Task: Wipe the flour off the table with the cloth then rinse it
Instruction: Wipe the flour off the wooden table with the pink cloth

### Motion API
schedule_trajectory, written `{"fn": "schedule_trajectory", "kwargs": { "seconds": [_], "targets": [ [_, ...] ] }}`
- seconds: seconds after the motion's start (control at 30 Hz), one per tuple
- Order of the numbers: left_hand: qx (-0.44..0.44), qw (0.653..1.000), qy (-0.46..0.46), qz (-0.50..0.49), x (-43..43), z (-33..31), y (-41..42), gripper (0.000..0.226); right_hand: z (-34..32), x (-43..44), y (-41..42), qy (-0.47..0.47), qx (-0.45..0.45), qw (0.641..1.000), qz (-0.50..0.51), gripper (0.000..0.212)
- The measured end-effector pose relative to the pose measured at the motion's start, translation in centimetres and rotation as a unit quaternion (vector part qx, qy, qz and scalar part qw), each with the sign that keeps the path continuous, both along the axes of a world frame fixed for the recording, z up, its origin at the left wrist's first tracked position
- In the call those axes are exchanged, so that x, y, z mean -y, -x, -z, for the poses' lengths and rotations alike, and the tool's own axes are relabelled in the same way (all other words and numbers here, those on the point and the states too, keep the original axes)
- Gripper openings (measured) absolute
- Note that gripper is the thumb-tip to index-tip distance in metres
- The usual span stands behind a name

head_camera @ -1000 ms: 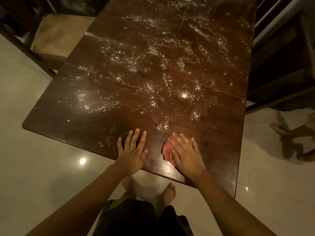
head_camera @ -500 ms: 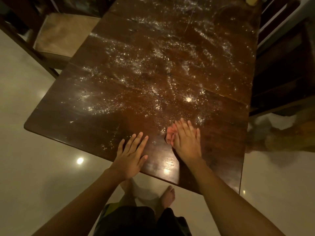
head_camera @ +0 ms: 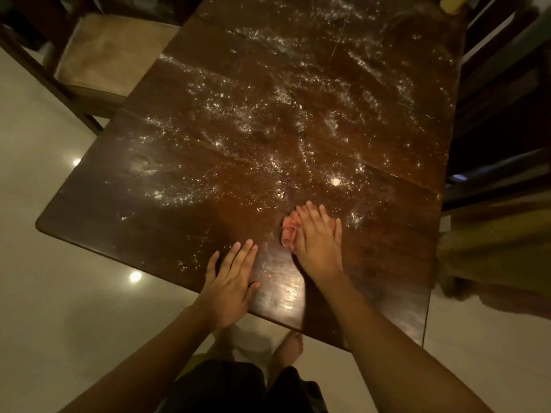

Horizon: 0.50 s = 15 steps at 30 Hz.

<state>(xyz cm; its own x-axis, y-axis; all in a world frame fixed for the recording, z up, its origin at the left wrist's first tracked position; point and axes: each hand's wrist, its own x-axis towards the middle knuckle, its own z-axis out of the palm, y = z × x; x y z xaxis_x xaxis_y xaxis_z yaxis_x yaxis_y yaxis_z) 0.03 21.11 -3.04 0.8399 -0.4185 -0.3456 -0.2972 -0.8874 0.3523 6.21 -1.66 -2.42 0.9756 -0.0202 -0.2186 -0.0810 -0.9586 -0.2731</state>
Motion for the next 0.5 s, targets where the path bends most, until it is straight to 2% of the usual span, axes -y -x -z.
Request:
{"fn": "schedule_trajectory", "kwargs": {
  "seconds": [0.07,0.2,0.27,0.33,0.4,0.47,0.5],
  "targets": [
    [0.004,1.0,-0.005,-0.002,-0.1,0.1,0.0,0.068,0.1,-2.1,-0.2,-0.005,0.003,0.999,-0.048,0.053],
    [-0.005,1.0,-0.003,-0.003,0.0,-0.2,0.0,0.071,0.5,-0.6,2.4,0.019,0.029,0.957,-0.286,0.051],
    [-0.012,1.0,-0.014,-0.001,0.0,-0.4,0.0,0.069,0.5,2.0,2.6,0.034,0.032,0.95,-0.308,0.051],
    [-0.018,1.0,-0.012,0.001,0.0,-0.7,-0.1,0.068,0.3,3.6,1.8,0.044,0.018,0.976,-0.212,0.051],
    [-0.022,1.0,0.001,0.001,0.0,-0.7,-0.2,0.067,0.0,2.9,0.2,0.016,0.0,0.999,-0.035,0.049],
    [-0.033,0.999,0.011,-0.007,0.1,-1.0,-0.3,0.065,-0.3,0.3,-1.4,-0.016,-0.01,0.995,0.097,0.049],
    [-0.038,0.999,0.009,-0.006,0.1,-1.1,-0.4,0.065,-0.3,-1.1,-1.7,-0.026,-0.016,0.992,0.12,0.05]
  ]
}}
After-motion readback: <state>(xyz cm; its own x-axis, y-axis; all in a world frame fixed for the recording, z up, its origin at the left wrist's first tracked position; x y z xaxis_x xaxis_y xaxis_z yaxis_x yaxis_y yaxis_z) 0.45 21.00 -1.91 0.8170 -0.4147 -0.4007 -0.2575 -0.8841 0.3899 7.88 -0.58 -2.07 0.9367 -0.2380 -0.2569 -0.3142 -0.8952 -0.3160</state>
